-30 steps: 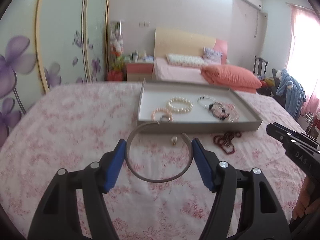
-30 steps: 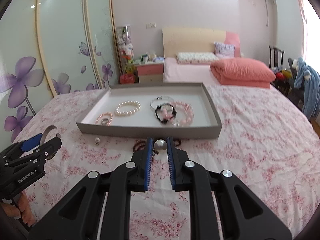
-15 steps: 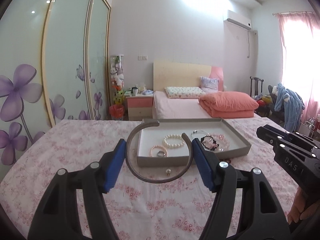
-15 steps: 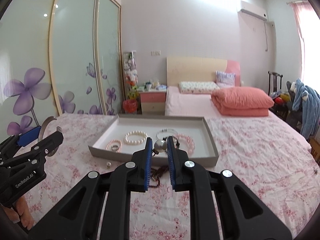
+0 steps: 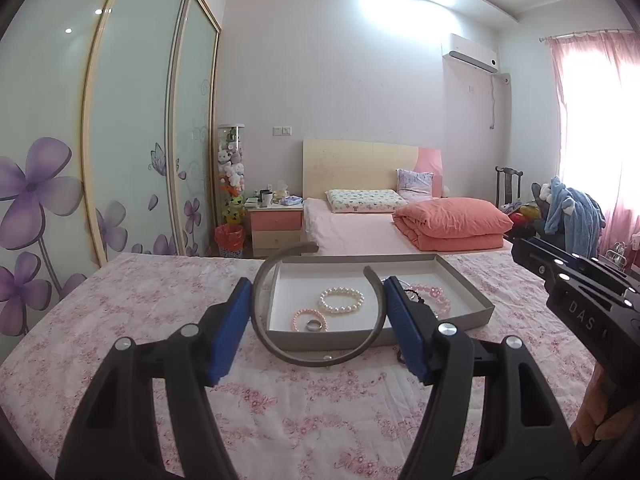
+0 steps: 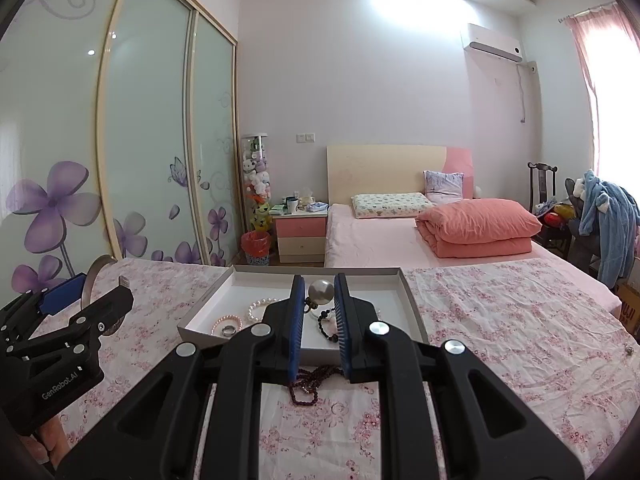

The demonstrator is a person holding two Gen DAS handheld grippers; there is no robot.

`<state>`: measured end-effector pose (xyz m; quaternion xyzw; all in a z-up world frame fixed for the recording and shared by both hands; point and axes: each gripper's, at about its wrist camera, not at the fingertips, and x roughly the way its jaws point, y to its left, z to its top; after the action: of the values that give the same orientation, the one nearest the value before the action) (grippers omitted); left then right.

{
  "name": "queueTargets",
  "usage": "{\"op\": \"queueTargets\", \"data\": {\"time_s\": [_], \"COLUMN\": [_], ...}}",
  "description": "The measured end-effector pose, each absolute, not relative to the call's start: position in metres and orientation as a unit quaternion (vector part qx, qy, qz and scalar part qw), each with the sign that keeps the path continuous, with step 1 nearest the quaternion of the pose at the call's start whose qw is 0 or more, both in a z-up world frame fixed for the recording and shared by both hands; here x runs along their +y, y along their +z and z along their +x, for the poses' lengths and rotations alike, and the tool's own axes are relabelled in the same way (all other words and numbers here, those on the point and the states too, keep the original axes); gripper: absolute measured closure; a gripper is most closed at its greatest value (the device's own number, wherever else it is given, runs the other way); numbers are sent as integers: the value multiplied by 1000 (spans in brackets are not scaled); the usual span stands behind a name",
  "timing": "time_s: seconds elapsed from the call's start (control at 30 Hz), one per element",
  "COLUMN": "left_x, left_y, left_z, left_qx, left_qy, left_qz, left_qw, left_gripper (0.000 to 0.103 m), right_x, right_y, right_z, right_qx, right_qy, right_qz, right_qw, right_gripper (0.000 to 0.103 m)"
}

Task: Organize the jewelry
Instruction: 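Carry the cuff bangle with the left tool while the right tool carries the pearl earring to the tray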

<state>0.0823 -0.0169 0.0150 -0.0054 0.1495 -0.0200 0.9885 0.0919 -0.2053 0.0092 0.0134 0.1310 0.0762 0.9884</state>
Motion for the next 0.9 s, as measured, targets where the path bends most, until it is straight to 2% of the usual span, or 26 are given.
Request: {"op": "queueTargets", "data": {"time_s": [0.53,0.9], "left_x": [-16,-22], "left_y": [25,1], "left_z": [129,200], "left_qx": [138,189], "left_qy": [-29,-31], "left_qz": [-17,-23], "left_qw": [990,981], "left_gripper": [38,38], "right_x": [-204,-199], "right_y": [30,3], "right_z": [130,194], "right_qx": [102,164], "right_qy": [73,75], "right_qz": [22,43], "right_qw": [992,983], "right_gripper": [87,87]}}
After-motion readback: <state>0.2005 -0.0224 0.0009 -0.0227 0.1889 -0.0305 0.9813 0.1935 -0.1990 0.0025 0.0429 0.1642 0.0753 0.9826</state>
